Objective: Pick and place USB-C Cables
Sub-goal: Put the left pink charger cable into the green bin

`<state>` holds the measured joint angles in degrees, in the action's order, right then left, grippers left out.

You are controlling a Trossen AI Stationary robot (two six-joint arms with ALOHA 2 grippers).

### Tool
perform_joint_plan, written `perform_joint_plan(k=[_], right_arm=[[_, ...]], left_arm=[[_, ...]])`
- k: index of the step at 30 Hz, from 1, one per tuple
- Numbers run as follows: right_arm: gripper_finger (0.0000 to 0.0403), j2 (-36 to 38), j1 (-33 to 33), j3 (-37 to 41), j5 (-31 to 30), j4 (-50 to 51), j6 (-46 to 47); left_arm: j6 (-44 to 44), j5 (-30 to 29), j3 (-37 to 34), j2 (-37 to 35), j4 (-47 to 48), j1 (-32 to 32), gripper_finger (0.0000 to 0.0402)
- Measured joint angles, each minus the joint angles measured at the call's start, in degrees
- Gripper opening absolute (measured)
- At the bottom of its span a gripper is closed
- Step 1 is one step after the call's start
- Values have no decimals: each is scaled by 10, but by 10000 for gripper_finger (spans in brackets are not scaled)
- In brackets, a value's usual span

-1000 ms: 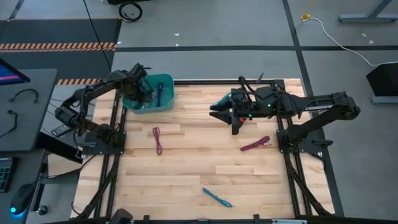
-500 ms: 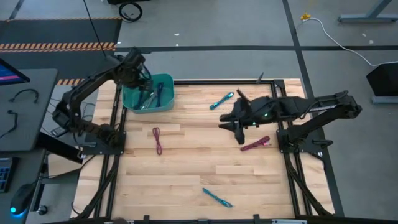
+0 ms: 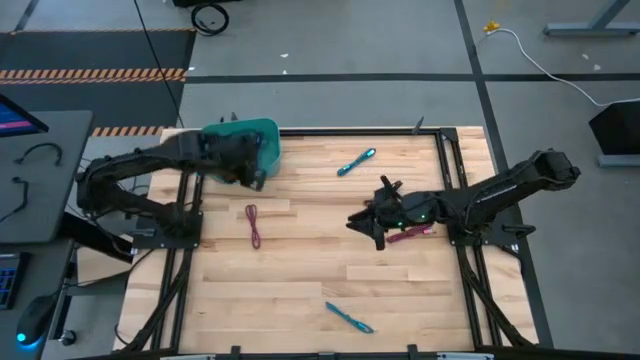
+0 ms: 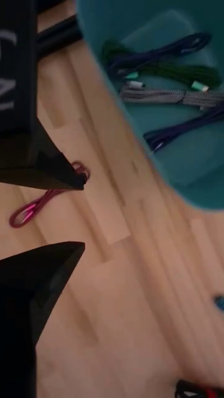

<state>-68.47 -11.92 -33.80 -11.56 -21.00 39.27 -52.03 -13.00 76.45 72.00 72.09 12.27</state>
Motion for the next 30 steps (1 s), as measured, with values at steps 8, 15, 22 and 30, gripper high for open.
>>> perform_joint_plan(k=[8, 15, 22, 30], right_arm=[[132, 0, 14, 83, 89, -168, 61], [132, 0, 38, 83, 91, -169, 57], [132, 0, 60, 83, 107, -168, 57], [130, 9, 82, 73, 173, -165, 75]], left_arm=[[-233, -115, -34, 15, 31, -179, 142], [-488, -105, -228, 16, -131, -279, 144], [-523, -115, -396, 20, -324, -269, 164], [-506, -101, -474, 19, -401, -214, 197]])
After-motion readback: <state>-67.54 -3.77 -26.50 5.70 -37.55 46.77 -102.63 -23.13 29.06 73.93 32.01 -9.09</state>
